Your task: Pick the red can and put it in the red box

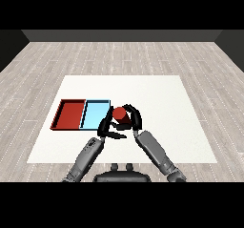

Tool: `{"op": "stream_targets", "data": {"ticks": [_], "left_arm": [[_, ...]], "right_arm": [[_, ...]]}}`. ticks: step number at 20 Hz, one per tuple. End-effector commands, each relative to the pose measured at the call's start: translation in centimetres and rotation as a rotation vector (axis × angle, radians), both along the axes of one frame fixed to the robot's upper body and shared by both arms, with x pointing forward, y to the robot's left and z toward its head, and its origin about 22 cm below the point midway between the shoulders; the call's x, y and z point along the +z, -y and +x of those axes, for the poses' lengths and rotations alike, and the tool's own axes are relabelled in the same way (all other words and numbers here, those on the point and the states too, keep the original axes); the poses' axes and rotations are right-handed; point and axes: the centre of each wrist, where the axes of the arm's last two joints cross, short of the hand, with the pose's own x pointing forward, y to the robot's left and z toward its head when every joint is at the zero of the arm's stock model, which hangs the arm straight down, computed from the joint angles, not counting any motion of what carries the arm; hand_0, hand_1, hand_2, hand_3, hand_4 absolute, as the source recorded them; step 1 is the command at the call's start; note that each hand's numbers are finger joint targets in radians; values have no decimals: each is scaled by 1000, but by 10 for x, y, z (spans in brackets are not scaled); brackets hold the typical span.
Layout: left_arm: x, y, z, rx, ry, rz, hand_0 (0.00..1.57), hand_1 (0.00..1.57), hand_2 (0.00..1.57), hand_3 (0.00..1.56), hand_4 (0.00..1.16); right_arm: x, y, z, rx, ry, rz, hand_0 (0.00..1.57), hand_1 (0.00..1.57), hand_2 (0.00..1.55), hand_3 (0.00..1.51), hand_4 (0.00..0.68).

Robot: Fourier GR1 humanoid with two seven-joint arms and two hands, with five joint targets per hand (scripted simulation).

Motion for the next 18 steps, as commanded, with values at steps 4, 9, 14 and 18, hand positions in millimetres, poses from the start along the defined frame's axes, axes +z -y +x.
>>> {"op": "stream_targets", "data": {"ticks": [4,9,14,18], "left_arm": [[-7,9,26,-17,-32,-15,0,0,0,0,0],[10,18,19,-31,-10,-41,0,0,0,0,0],[13,11,16,-37,1,-38,0,0,0,0,0],[11,22,5,-38,8,-19,0,0,0,0,0]], "right_arm": [[-3,-12,1,10,0,20,1452,1452,1438,1378,626],[0,-11,4,52,-15,28,1486,1486,1438,1373,622],[0,-24,5,50,-3,37,1500,1500,1450,1375,618],[21,-34,-6,54,-6,30,1482,1482,1455,1372,632]]}}
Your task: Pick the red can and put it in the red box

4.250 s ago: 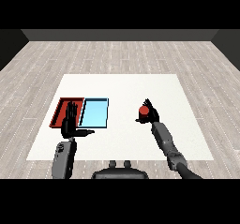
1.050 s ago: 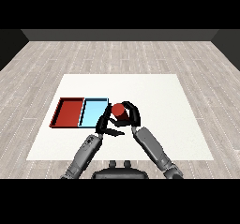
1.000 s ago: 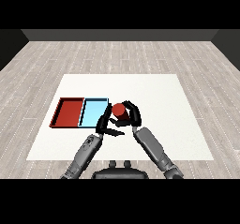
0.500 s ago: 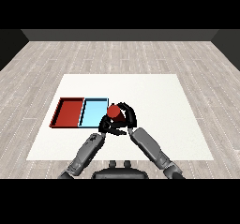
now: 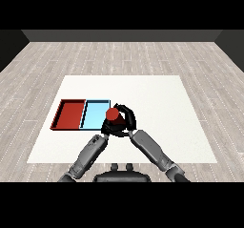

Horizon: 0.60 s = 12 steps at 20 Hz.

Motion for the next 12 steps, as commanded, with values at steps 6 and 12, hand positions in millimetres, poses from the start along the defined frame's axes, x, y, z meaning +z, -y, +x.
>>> {"op": "stream_targets", "data": {"ticks": [6,12], "left_arm": [[-10,-3,6,154,-20,89,0,0,0,0,604],[-18,-2,14,263,-106,87,1571,1571,1497,1380,912]], "right_arm": [[5,-18,-2,47,7,-5,1458,1458,1446,1366,626],[0,-20,-7,47,-10,7,1529,1529,1458,1379,626]]}}
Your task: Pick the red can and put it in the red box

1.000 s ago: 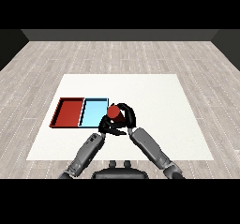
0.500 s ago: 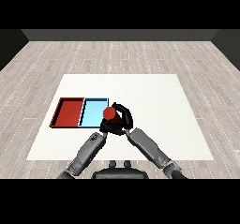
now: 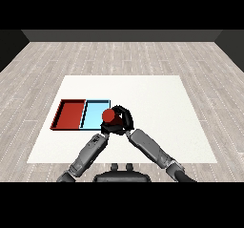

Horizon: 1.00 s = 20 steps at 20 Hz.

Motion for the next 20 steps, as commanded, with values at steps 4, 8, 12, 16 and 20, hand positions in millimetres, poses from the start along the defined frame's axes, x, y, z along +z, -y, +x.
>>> {"op": "stream_targets", "data": {"ticks": [4,8,12,16,20], "left_arm": [[-4,14,-1,105,-28,56,1550,1550,1505,1410,912],[0,3,-9,163,21,28,1571,1571,1512,1404,1015],[14,14,7,186,45,35,1571,1571,1529,1427,966],[12,6,6,182,54,53,1571,1571,1529,1455,1118],[12,6,6,182,55,53,1571,1571,1529,1455,1118]], "right_arm": [[8,-6,-8,11,-9,39,1535,1535,1459,1376,606],[13,-10,-1,23,-21,24,1450,1450,1443,1377,615],[4,-12,-9,13,-24,58,1453,1453,1440,1379,597],[7,-7,-24,44,-4,13,0,0,0,0,0],[3,0,-6,30,-13,-13,0,0,0,0,0]]}}
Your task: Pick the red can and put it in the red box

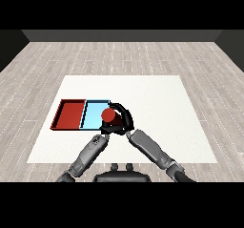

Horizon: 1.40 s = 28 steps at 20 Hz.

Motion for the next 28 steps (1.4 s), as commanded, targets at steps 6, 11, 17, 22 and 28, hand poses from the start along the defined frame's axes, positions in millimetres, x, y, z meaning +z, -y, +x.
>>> {"op": "stream_targets", "data": {"ticks": [6,11,17,22,28], "left_arm": [[7,-3,5,15,-1,-27,1571,1571,1567,1497,1135],[-10,-5,-5,42,-5,-20,1571,1571,1571,1507,1144],[-24,-28,0,104,-19,42,1571,1571,1571,1484,1130],[8,-63,12,160,54,131,1571,1571,1571,1482,1130],[23,-136,31,259,63,248,1571,1571,1568,1467,1116]], "right_arm": [[1,16,4,-19,9,-24,0,0,0,0,0],[-4,29,14,-53,25,42,0,0,0,0,0],[43,67,2,-114,74,96,0,0,0,0,0],[38,130,-8,-168,139,99,0,0,0,0,0],[-4,189,-41,-331,46,22,0,0,0,0,0]]}}
